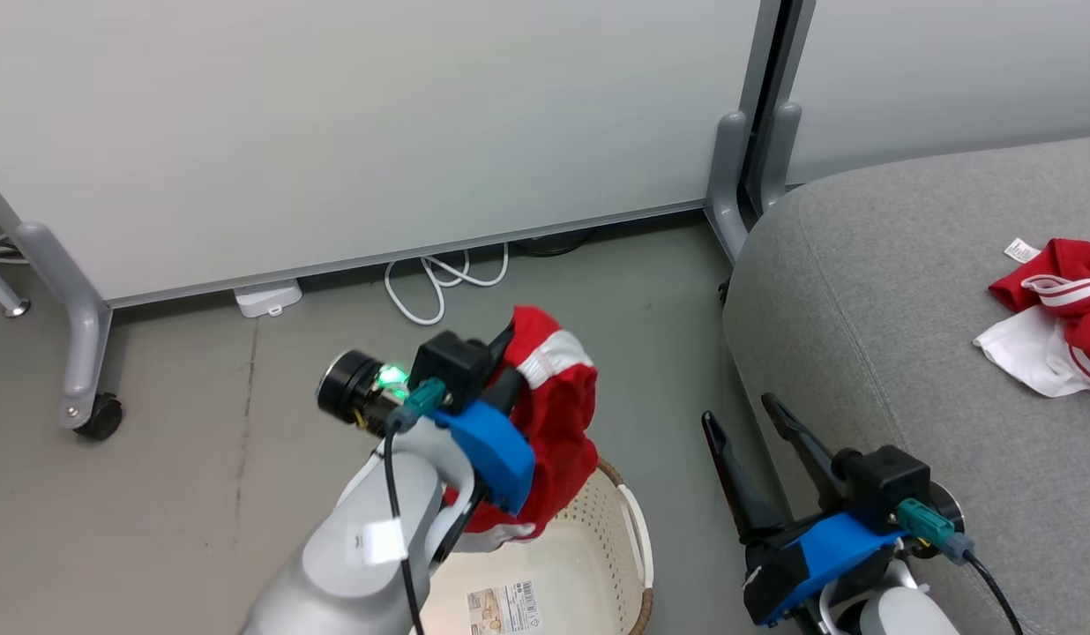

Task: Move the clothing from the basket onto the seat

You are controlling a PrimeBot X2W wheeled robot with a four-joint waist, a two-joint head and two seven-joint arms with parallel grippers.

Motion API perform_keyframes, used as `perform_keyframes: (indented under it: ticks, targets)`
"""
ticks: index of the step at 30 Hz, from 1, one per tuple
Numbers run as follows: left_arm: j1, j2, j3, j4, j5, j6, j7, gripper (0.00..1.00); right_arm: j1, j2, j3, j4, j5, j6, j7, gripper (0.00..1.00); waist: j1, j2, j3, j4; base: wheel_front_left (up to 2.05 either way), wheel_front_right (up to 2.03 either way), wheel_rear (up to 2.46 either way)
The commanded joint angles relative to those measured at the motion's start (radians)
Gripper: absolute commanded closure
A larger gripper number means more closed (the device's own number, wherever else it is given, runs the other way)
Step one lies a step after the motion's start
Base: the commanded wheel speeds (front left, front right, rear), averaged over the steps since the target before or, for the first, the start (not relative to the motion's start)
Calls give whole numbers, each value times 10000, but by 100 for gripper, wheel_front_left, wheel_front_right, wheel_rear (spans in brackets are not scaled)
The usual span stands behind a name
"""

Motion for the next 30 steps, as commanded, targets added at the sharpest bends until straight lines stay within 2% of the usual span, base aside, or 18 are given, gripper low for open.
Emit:
perform_keyframes:
  ticks: [1,12,20,30]
  targets:
    - [-418,-39,-293,-35,-443,-8,186,100,150,-4,88,-48,84,1,35,0,2,-1,-42,8,0,0,0]
    - [-1431,-47,-1519,-497,-2188,16,903,100,274,-4,304,59,146,1,116,0,2,-1,-306,-17,0,0,0]
    - [-2120,-47,-2406,-853,-3100,431,1252,100,342,-4,339,28,143,1,151,0,2,-1,-472,57,0,0,0]
    - [-2414,-47,-3382,-772,-3905,855,1049,100,354,-4,455,-38,189,1,201,0,2,-1,-477,27,0,0,0]
